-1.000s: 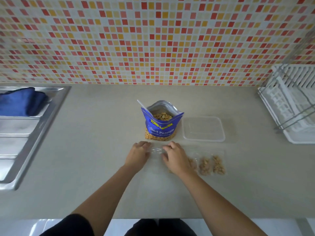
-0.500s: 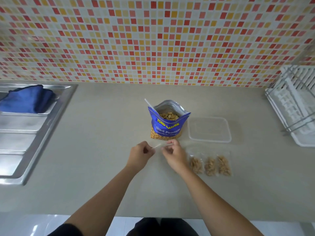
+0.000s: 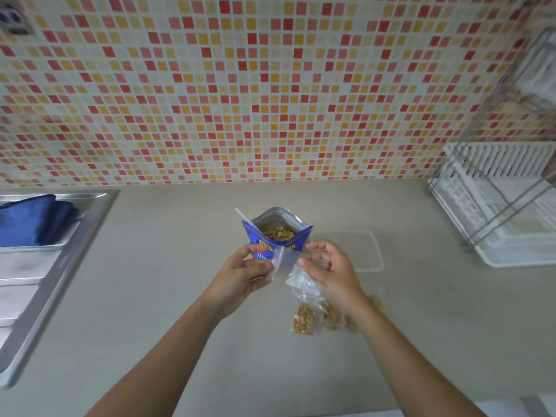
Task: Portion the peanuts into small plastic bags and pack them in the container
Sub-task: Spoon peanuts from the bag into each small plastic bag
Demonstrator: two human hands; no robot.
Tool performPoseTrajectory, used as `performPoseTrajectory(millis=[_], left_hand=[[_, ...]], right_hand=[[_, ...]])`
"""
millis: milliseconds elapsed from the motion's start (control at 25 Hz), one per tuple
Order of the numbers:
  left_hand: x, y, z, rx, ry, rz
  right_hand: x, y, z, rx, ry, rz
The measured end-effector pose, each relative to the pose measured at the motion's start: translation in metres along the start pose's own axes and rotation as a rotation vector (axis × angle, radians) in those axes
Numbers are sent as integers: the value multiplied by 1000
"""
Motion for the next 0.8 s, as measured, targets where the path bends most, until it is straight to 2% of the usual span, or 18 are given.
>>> performPoseTrajectory(millis=[160,240,360,480,560,640,720,800], left_hand=[[-13,22,1,-76,-3,35],[-19,35,1,-135,17,162],[-15,60,7,-322,170,474],[-13,73,10,-410,298,568],[-16,80,9,-444,324,623],[-20,87,10,-484,306,717],[-24,93,12,-503,267,786],[-26,96,16,-491,240,801]], right_hand=[[6,-17,5,0,1,73],[11,-22,10,19,10,69],[13,-30,19,-2,-21,118],[7,-33,28,-5,-43,143],[9,-42,31,153,15,-22],[11,-65,29,441,68,-318],[-7,-81,22,700,-16,-616],[-25,-86,21,779,-73,-784]])
Point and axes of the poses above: each hand's wrist, its own z-axis towards the middle knuckle, its own x-axis out of the back of the hand, y = z × x, the point moved 8 cm from there along z, towards the middle knuckle, and after that the axes turned 8 degrees about y, right-handed, at the moved point
